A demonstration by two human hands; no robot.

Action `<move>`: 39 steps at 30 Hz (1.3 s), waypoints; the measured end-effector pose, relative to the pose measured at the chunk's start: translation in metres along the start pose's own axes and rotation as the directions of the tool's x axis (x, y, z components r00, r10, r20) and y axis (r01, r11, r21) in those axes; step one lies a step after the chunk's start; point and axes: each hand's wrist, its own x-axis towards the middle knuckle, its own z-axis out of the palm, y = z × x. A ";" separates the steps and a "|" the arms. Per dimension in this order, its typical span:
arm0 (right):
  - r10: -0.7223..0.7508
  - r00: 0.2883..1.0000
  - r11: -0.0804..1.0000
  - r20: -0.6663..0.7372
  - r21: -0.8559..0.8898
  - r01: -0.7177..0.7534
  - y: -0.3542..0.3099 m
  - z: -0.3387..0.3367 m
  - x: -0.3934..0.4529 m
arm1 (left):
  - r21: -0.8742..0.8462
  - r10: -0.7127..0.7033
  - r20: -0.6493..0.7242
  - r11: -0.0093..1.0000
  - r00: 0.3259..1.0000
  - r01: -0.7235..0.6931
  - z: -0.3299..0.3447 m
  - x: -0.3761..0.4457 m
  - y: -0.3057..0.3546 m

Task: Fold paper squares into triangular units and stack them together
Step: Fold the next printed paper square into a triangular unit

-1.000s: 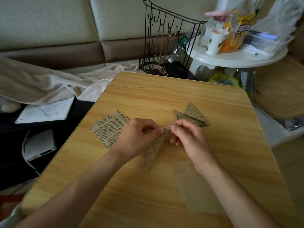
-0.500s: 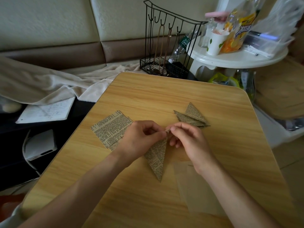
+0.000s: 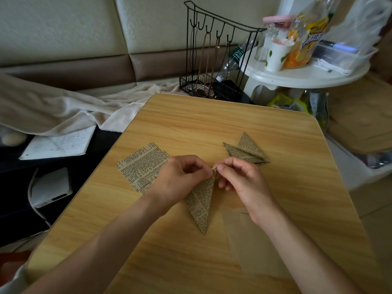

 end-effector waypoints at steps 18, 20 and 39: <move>0.000 1.000 1.000 0.008 -0.006 0.000 -0.001 0.001 0.001 | 0.097 0.080 -0.045 0.992 0.996 -0.076 0.002 0.001 -0.004; -0.016 1.000 0.999 0.020 -0.030 0.016 -0.002 0.002 0.000 | 0.113 0.077 -0.043 0.991 0.996 -0.072 0.003 0.001 -0.004; 0.050 0.999 0.999 -0.018 -0.010 -0.050 -0.001 -0.001 0.001 | 0.202 0.132 -0.108 0.973 0.985 -0.109 0.007 0.000 -0.004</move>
